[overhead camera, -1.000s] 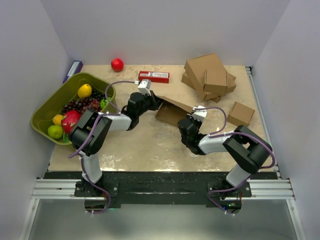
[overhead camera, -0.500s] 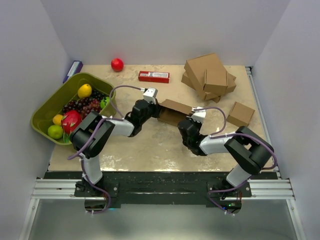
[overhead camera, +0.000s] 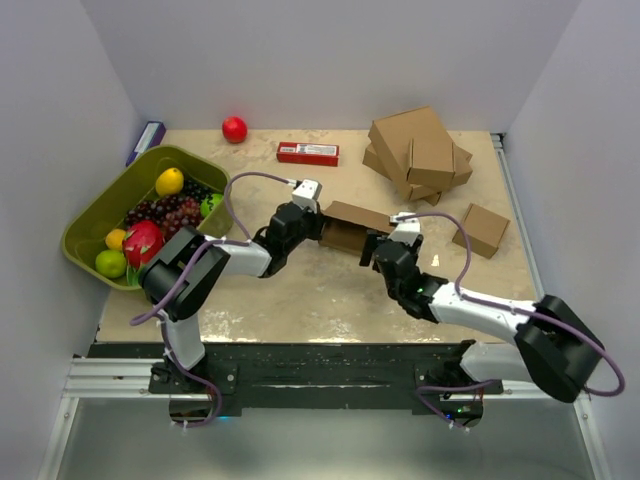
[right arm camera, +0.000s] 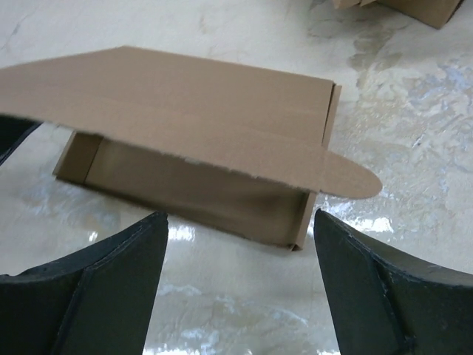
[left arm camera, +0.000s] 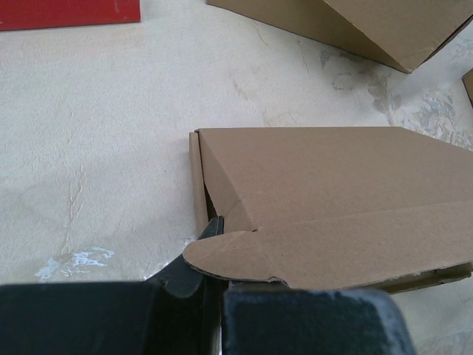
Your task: Fold the paper box
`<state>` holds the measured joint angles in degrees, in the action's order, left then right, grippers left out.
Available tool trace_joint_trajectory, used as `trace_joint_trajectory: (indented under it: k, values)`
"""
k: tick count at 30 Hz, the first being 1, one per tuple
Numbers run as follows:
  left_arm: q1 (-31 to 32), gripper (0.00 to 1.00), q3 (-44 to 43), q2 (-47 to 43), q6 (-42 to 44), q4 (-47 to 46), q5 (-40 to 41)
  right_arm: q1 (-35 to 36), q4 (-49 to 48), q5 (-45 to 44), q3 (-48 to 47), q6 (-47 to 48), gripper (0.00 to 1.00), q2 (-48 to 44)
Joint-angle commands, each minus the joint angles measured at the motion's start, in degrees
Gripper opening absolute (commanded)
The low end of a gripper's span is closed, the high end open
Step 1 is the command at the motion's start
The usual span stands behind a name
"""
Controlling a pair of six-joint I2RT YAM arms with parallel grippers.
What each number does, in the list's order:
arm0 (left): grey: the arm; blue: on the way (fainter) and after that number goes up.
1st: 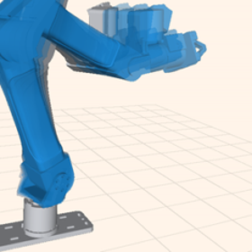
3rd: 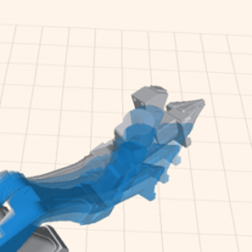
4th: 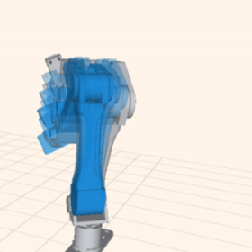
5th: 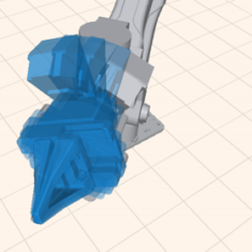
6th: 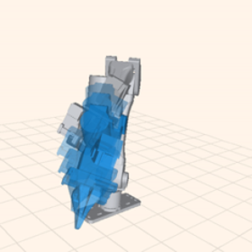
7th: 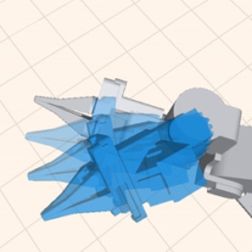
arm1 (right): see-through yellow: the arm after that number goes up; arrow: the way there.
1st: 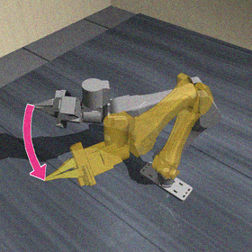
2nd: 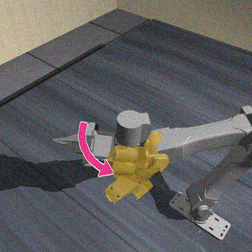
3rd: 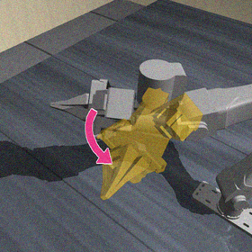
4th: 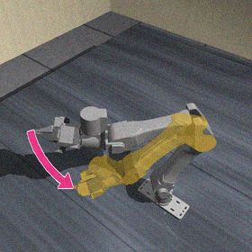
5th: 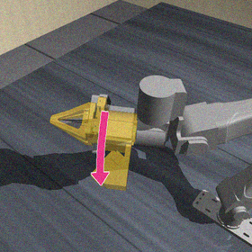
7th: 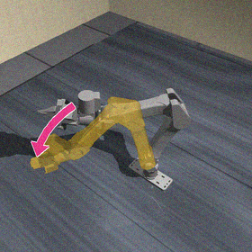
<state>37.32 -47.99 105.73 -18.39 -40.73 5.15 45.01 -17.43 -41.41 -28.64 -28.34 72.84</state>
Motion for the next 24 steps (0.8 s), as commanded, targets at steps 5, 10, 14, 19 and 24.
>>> trace_joint_trajectory:
  k: [5,10,14,19,24]
  values:
    - [0.30,0.00,2.81,-0.35,1.78,4.70,0.57,0.34,23.56,13.01,-5.18,0.04,0.84,-18.33]
    - [0.30,0.04,5.09,-0.88,2.13,1.88,-1.72,0.34,36.05,14.51,-15.62,-1.11,0.88,-20.99]
    - [0.30,0.17,6.24,-2.11,2.57,1.53,-2.51,0.16,41.51,16.09,-25.04,-1.37,0.86,-13.97]
    - [0.30,0.39,8.26,-4.74,2.48,0.39,-2.86,-1.94,34.93,18.10,-29.88,0.03,0.80,-6.58]
    - [0.30,0.55,11.15,-8.87,2.13,0.39,-3.13,-8.80,27.38,26.63,-32.79,0.30,0.77,2.56]
